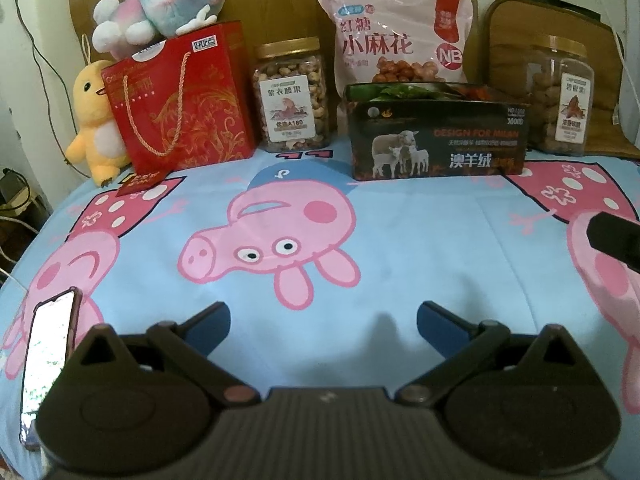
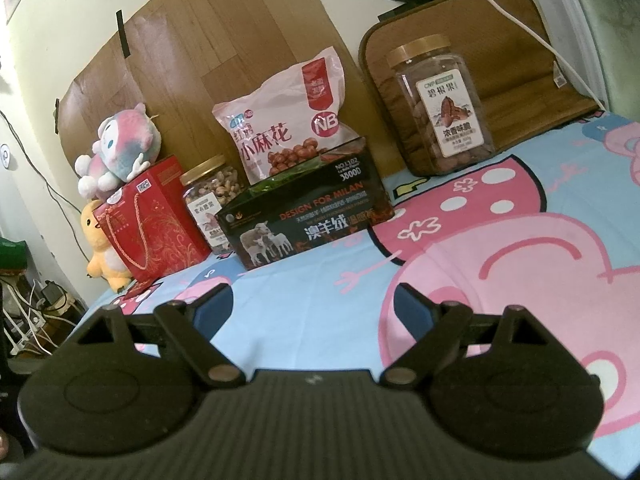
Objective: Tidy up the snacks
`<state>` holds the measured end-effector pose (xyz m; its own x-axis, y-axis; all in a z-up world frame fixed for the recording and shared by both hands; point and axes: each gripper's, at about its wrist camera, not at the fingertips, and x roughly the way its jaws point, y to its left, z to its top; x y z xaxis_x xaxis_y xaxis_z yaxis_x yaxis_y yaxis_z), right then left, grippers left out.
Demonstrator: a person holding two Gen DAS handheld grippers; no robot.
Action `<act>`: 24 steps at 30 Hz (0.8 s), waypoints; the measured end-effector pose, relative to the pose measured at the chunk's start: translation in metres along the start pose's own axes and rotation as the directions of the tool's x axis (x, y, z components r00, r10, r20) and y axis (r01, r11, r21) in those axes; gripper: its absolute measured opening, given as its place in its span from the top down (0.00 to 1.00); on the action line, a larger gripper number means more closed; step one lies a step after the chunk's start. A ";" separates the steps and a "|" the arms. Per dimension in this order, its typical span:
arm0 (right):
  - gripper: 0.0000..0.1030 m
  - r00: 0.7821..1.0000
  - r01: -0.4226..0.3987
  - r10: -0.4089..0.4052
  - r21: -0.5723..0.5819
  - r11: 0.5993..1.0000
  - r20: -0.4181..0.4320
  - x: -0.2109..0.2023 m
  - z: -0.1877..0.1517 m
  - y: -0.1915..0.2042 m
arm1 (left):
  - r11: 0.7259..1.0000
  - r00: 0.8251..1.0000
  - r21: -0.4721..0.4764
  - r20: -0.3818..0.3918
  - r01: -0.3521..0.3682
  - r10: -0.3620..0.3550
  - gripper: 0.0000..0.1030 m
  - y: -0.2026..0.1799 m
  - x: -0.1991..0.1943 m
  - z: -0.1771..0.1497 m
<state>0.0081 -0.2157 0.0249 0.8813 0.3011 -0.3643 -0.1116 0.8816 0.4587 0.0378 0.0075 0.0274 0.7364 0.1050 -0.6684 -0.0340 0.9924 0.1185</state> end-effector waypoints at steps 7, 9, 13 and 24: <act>0.13 1.000 -0.001 0.001 -0.001 1.000 0.000 0.000 0.000 0.000 | 1.000 1.000 0.011 0.002 -0.015 0.015 0.00 0.000 0.000 -0.001; 0.13 1.000 0.000 0.000 -0.001 1.000 0.000 0.000 0.000 -0.001 | 1.000 1.000 0.013 0.001 -0.012 0.012 0.00 -0.001 0.000 -0.001; 0.13 1.000 -0.001 0.001 0.000 1.000 0.000 0.000 0.000 0.000 | 1.000 1.000 0.018 -0.009 -0.007 0.007 0.00 -0.002 0.001 -0.001; 0.13 1.000 -0.004 0.004 0.000 1.000 -0.002 0.001 0.001 -0.001 | 1.000 0.999 0.020 -0.046 0.009 -0.009 0.00 -0.003 0.004 -0.003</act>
<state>0.0090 -0.2170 0.0245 0.8797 0.3051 -0.3646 -0.1146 0.8804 0.4601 0.0394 0.0050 0.0223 0.7048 0.0994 -0.7024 -0.0138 0.9919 0.1265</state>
